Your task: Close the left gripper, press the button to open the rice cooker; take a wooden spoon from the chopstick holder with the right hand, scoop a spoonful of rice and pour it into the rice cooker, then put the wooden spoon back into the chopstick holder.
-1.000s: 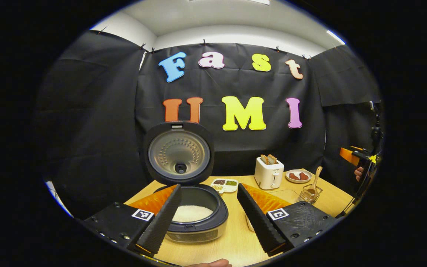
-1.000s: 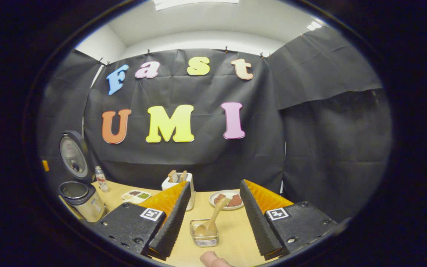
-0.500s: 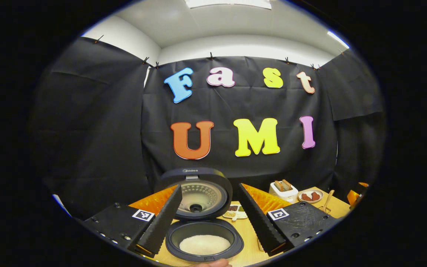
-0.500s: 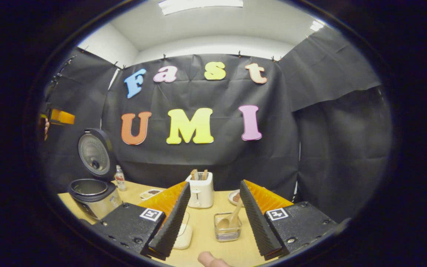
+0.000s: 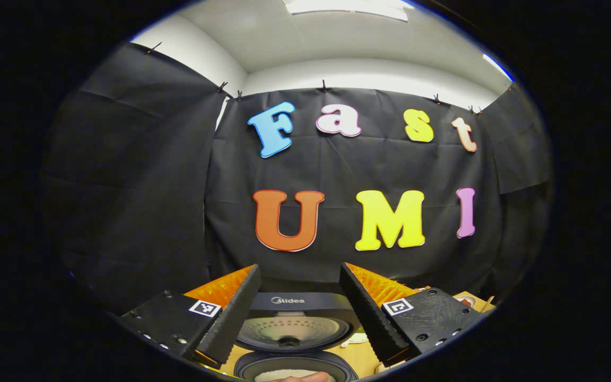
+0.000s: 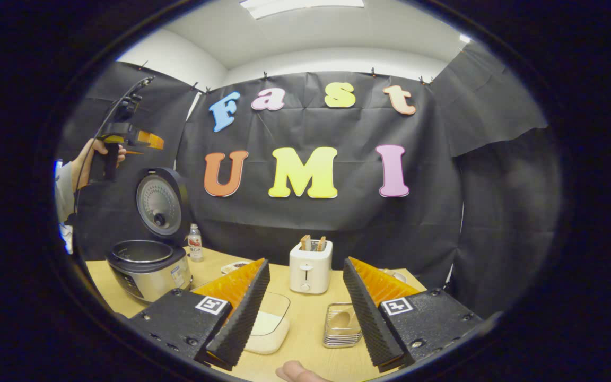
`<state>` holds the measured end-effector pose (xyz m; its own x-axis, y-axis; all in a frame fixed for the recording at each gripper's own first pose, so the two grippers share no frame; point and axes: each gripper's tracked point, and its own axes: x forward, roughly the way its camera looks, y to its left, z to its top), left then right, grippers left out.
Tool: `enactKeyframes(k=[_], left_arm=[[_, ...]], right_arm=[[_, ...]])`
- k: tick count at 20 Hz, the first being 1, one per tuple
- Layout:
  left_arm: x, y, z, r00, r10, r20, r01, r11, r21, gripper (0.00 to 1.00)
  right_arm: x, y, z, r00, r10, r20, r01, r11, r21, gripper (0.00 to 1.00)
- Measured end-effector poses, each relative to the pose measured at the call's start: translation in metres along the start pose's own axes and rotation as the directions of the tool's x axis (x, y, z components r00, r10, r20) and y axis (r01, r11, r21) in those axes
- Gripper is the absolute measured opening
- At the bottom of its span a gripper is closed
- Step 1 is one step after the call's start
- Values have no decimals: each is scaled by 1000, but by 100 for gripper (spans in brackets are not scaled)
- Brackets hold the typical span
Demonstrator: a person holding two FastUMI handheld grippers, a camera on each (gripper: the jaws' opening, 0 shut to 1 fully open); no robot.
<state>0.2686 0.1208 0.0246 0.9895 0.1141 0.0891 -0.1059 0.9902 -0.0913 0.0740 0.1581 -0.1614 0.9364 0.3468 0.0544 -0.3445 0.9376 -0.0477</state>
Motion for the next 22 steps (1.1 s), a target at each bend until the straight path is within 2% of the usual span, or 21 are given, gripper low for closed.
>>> enactKeyframes(k=[1,2,4,7,8,9,10,12,13,14,15,18,22], left_arm=[[12,6,-3,1000,11,0,-11,1000,-7,88],[25,10,-2,1000,12,4,-12,1000,-21,96],[47,11,-12,999,-2,-33,0,999,-40,95],[65,24,-44,987,40,-154,-41,999,-2,94],[64,25,-57,978,46,-201,-45,999,9,94],[61,23,-50,985,35,-171,-34,999,8,94],[58,19,-49,982,26,-185,-28,1000,-8,98],[52,18,-54,974,31,-225,-37,999,-23,96],[46,17,-57,968,36,-248,-43,999,-23,100],[41,17,-55,968,44,-246,-49,999,-17,87],[35,16,-58,965,48,-257,-53,999,-13,98],[15,13,-60,963,45,-264,-49,999,-10,97],[-13,12,-74,957,28,-289,-37,999,-24,98]], right_arm=[[1,-2,0,1000,7,-1,-7,1000,8,90],[2,-4,1,1000,5,-3,-5,1000,13,93],[2,-10,6,1000,-6,12,5,1000,18,92],[1,-11,9,1000,-7,22,6,999,34,91],[-1,-12,9,1000,-6,20,5,999,42,93],[-4,-13,10,1000,-9,16,8,999,42,91],[-9,-14,12,1000,-13,16,12,999,34,91],[-26,-22,24,999,-29,44,28,999,26,92],[-34,-24,34,997,-33,70,31,999,32,91],[-40,-24,36,996,-36,81,33,999,41,90],[-45,-24,37,996,-36,86,31,998,58,92],[-60,-20,40,997,-15,77,10,998,64,90],[-76,-14,45,997,-6,82,6,1000,11,90]])
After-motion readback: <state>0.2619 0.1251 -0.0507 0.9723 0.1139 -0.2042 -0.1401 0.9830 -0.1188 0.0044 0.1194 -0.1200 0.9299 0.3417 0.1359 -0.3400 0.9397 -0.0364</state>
